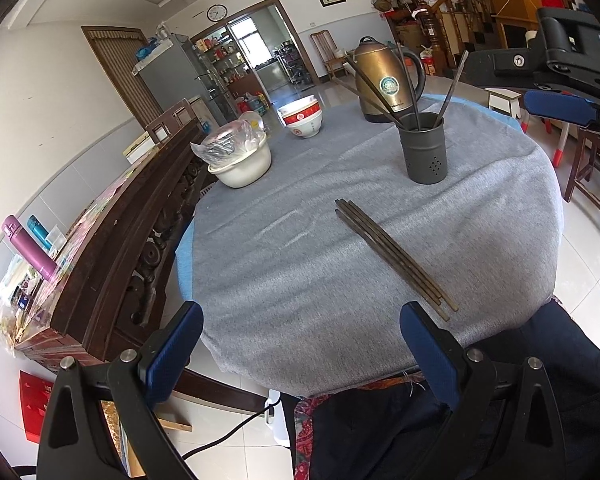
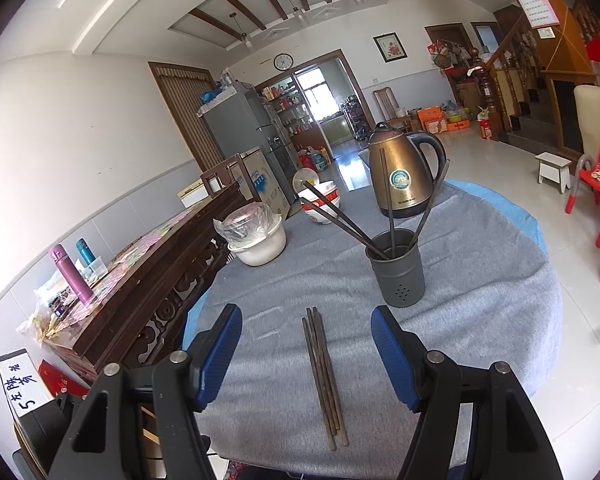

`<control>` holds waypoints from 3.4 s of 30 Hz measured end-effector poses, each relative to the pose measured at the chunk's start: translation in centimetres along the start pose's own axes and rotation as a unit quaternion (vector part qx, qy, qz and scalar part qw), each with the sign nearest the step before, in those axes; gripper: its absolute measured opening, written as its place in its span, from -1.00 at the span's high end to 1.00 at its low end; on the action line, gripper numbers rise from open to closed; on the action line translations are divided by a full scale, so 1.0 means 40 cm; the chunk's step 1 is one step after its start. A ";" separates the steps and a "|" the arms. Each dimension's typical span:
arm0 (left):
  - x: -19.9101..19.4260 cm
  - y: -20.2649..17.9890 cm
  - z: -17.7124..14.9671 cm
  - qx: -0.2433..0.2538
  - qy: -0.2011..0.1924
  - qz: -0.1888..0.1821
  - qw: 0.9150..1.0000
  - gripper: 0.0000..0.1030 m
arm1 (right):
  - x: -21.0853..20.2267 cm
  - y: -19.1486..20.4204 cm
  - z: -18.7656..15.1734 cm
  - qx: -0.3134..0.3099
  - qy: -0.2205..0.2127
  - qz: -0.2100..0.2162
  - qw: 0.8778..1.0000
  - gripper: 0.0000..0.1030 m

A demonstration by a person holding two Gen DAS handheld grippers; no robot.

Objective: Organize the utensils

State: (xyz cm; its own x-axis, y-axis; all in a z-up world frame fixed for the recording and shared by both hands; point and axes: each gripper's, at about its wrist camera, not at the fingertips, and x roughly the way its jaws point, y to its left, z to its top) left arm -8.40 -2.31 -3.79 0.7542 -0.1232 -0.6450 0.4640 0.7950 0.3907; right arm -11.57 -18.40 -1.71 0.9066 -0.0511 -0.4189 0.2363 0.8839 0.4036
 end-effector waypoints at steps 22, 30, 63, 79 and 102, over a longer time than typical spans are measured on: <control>0.030 0.016 -0.020 -0.013 0.010 -0.009 1.000 -0.92 | 0.035 0.015 -0.024 -0.010 0.023 -0.002 1.000 -0.37; 0.082 0.066 -0.045 -0.045 0.035 -0.017 0.998 -0.92 | 0.088 0.022 -0.042 -0.019 0.045 -0.004 0.999 -0.26; 0.412 0.295 -0.092 -0.223 0.133 -0.108 0.960 -0.46 | 0.769 -0.055 -0.097 -0.053 0.297 -0.030 0.953 0.48; 0.503 0.241 -0.001 -0.202 0.152 -0.130 0.959 -0.46 | 0.778 -0.063 -0.089 -0.099 0.311 -0.072 0.942 0.54; 0.741 0.079 0.197 -0.203 0.216 -0.225 0.928 0.06 | 0.689 -0.150 -0.109 -0.122 0.300 -0.036 0.945 0.82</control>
State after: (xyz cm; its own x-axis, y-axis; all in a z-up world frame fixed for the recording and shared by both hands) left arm 19.08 -8.13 -16.52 0.2292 -0.3173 -0.9202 0.4069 0.8901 -0.2055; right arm 10.48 -23.10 -19.23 0.5127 0.0938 -0.8534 0.1352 0.9728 0.1881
